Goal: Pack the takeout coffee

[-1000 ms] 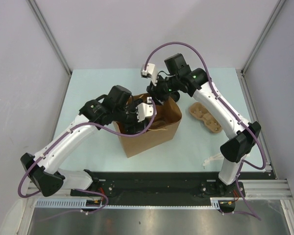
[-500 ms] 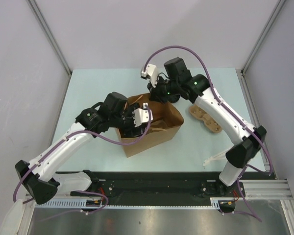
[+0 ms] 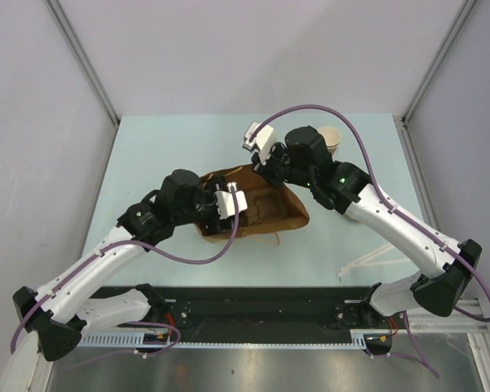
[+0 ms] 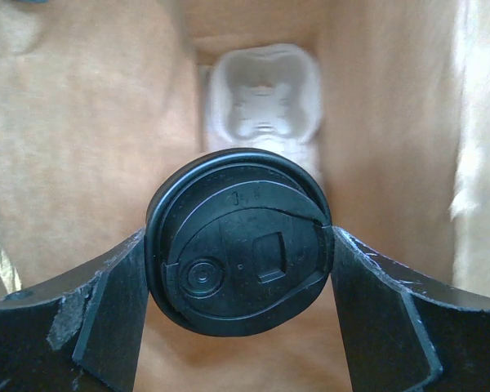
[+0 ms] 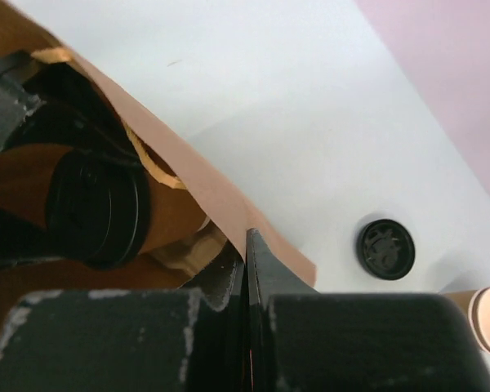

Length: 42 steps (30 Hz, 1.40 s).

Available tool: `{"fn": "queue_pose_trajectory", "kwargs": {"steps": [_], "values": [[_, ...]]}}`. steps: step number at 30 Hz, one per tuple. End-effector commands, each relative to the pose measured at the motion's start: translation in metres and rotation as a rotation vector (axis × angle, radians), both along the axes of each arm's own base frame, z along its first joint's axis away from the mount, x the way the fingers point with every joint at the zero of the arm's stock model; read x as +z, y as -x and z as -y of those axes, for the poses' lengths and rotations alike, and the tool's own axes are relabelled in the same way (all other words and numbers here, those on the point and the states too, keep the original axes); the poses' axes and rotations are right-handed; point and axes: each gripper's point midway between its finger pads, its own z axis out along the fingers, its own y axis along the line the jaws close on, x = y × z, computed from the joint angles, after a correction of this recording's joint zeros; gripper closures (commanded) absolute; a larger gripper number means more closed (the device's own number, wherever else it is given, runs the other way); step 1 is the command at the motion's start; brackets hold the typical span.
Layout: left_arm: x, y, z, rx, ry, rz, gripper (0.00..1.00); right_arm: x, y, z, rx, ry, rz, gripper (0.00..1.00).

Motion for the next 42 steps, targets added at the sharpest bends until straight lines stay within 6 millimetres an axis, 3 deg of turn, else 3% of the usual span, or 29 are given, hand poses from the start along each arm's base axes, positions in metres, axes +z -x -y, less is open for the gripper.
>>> {"fn": "queue_pose_trajectory", "kwargs": {"steps": [1,4,10,12,13,24,31,35,42], "values": [[0.019,-0.009,-0.002,0.035,0.021,0.066,0.7,0.069,-0.005,0.005,-0.085,-0.173,0.15,1.0],[0.017,-0.006,-0.003,0.021,0.009,0.063,0.7,0.052,0.002,0.005,-0.1,-0.155,0.084,1.0],[-0.014,0.001,-0.008,0.009,-0.033,0.039,0.7,0.033,0.02,0.002,-0.089,-0.148,-0.001,1.0],[-0.008,0.0,-0.009,0.006,-0.017,0.103,0.7,0.029,0.023,0.0,-0.095,-0.151,-0.032,1.0],[-0.014,0.002,-0.011,0.002,-0.023,0.111,0.7,0.027,0.022,0.002,-0.122,-0.147,-0.039,1.0],[0.013,0.023,-0.002,-0.096,0.016,0.283,0.68,0.02,0.021,-0.003,-0.134,-0.126,0.027,1.0],[0.059,0.026,0.003,-0.134,0.069,0.386,0.67,0.011,0.021,-0.005,-0.127,-0.092,0.039,1.0],[0.057,0.037,0.007,-0.212,0.026,0.42,0.67,0.012,0.019,-0.008,-0.13,-0.107,0.037,1.0],[0.032,0.058,0.016,-0.364,-0.085,0.325,0.67,0.019,0.02,-0.011,-0.121,-0.133,0.05,1.0]]}}
